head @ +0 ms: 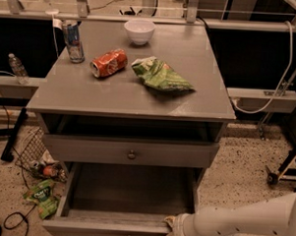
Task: Open middle drawer
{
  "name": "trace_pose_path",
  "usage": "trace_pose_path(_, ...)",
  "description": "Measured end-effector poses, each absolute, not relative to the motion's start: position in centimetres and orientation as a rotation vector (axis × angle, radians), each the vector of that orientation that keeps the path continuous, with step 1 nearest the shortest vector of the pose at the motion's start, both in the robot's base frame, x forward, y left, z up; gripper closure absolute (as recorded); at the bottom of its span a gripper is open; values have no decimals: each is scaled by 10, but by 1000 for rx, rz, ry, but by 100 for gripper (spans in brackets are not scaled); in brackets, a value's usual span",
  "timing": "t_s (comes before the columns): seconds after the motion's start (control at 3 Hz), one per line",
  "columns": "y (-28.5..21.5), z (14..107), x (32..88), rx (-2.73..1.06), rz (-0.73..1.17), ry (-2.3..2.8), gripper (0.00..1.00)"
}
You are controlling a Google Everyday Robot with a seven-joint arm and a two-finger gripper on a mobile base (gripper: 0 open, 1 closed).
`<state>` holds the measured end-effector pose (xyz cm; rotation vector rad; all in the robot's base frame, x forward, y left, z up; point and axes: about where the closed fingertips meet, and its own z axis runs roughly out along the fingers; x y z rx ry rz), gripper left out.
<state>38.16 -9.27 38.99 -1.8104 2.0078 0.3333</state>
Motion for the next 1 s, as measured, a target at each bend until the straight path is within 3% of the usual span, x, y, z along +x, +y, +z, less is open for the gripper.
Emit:
trace_pose_path(0.33,-92,389,381,-1812,335,2007,59)
trace_pose_path(0.67,-91,389,380,-1814,338,2007,28)
trace_pose_path(1.0,-91,389,380,-1815,340,2006,5)
